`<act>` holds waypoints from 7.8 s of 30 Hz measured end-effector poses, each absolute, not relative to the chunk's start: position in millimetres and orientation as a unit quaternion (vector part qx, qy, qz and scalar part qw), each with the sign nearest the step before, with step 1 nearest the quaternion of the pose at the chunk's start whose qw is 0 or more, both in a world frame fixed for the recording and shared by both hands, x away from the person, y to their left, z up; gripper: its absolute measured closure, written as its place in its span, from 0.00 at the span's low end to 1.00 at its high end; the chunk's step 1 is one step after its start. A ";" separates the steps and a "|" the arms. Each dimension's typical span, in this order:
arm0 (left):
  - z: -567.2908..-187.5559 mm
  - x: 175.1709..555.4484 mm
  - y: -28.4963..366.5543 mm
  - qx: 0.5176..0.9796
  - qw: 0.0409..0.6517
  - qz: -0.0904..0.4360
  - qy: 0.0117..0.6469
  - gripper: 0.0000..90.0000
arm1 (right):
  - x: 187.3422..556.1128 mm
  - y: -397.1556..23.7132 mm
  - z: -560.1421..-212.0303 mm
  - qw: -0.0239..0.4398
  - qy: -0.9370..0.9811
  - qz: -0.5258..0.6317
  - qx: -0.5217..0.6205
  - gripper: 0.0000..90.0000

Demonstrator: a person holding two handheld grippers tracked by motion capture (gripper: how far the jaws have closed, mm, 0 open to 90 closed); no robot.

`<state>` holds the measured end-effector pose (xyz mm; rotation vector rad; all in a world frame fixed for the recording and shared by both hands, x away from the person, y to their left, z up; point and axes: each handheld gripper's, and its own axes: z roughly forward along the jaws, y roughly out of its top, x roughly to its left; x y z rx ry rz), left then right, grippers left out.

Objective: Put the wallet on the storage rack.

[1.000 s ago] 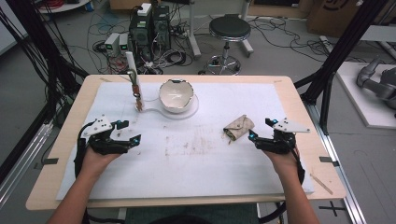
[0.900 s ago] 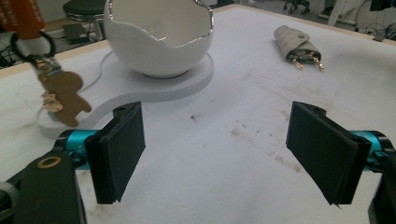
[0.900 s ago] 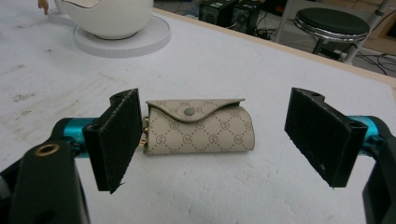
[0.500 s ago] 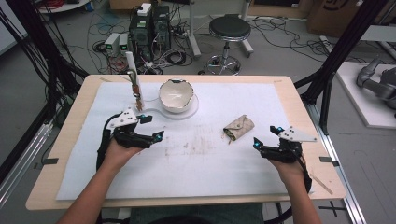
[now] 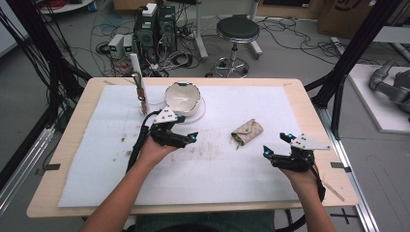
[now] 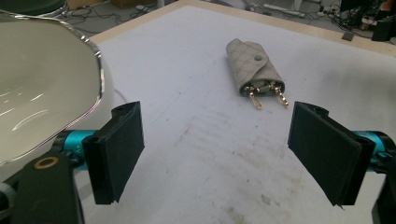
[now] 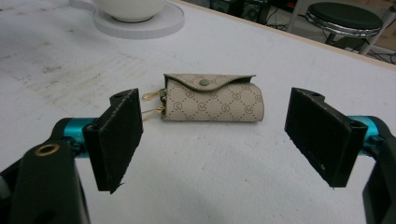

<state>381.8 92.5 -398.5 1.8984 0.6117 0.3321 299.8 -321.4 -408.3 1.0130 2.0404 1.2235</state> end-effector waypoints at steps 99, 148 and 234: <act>-417.8 430.7 -71.8 0.873 0.424 0.098 0.221 0.41 | 262.5 -351.7 -425.6 0.271 0.769 0.416 0.403 0.22; -337.4 414.5 140.2 0.818 0.430 0.205 0.323 0.41 | 317.0 -295.3 -425.5 0.240 0.802 0.425 0.346 0.22; -345.5 426.2 139.6 0.815 0.442 0.219 0.303 0.22 | 316.0 -298.9 -427.8 0.245 0.802 0.418 0.350 0.22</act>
